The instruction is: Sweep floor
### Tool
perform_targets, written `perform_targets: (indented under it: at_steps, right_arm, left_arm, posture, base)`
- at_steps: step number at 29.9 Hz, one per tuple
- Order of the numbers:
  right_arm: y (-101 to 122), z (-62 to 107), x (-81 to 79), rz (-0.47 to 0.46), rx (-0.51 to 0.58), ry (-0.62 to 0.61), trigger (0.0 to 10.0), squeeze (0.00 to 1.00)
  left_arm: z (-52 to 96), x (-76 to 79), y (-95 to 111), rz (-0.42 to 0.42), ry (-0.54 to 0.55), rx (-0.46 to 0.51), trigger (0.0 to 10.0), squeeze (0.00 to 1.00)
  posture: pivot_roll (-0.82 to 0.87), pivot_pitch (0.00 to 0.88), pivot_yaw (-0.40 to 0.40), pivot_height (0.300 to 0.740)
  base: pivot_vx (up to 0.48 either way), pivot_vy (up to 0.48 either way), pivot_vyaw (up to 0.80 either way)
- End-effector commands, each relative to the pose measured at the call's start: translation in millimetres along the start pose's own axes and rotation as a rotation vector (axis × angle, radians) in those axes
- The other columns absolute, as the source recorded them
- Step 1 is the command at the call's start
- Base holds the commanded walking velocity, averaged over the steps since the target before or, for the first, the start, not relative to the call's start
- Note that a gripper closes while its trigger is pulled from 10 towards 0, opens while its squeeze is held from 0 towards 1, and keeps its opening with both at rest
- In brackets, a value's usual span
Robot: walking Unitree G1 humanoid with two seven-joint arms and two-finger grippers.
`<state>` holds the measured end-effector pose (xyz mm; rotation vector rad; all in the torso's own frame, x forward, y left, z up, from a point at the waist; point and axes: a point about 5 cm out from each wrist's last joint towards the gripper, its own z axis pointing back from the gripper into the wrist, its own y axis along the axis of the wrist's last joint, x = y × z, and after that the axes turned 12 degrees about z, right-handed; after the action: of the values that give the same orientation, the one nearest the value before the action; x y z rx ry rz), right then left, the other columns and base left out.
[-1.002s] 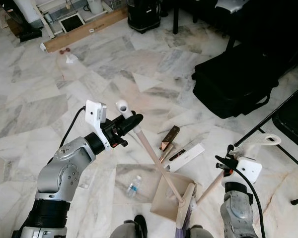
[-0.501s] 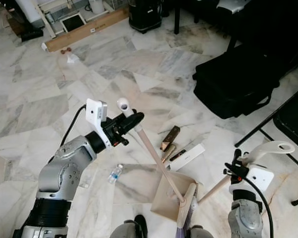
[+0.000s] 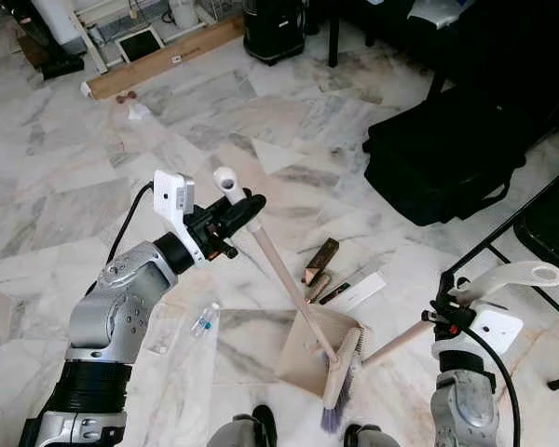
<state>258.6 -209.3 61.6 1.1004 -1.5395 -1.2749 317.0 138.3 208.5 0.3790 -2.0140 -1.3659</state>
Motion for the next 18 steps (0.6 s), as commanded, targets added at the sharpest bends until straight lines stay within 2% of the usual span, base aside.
perform_targets:
  at_steps: [1,5,8,9,12,18]
  right_arm:
    - [16,-2.8,-14.9,-0.083,0.069,0.038,10.0,0.0]
    - [20,-3.7,-14.1,-0.091,0.069,0.047,10.0,0.0]
    - [23,-4.6,-14.6,-0.096,0.077,0.054,10.0,0.0]
    - [23,-4.6,-14.6,-0.096,0.077,0.054,10.0,0.0]
    - [22,-6.7,-15.8,-0.099,0.075,0.063,10.0,0.0]
    - [21,-11.8,-17.6,-0.099,0.061,0.069,10.0,0.0]
  left_arm:
    - [2.1,-4.7,-9,0.031,0.005,-0.036,10.0,0.0]
    - [1.6,-11.0,-2,-0.005,0.028,-0.019,10.0,0.0]
    - [1.5,-16.7,11,-0.057,0.045,0.004,10.0,0.0]
    - [1.5,-16.7,11,-0.057,0.045,0.004,10.0,0.0]
    - [0.9,-16.6,34,-0.098,0.031,0.044,10.0,0.0]
    - [3.2,-11.4,49,-0.113,-0.02,0.049,10.0,0.0]
  posture:
    - [0.07,0.172,0.119,0.74]
    - [0.07,0.157,0.117,0.74]
    - [0.06,0.141,0.116,0.74]
    - [0.06,0.141,0.116,0.74]
    - [0.07,0.13,0.115,0.74]
    - [0.07,0.123,0.114,0.74]
  base:
    - [0.0,0.0,0.0]
    - [0.0,0.0,0.0]
    - [0.0,0.0,0.0]
    - [0.0,0.0,0.0]
    - [0.0,0.0,0.0]
    - [0.0,0.0,0.0]
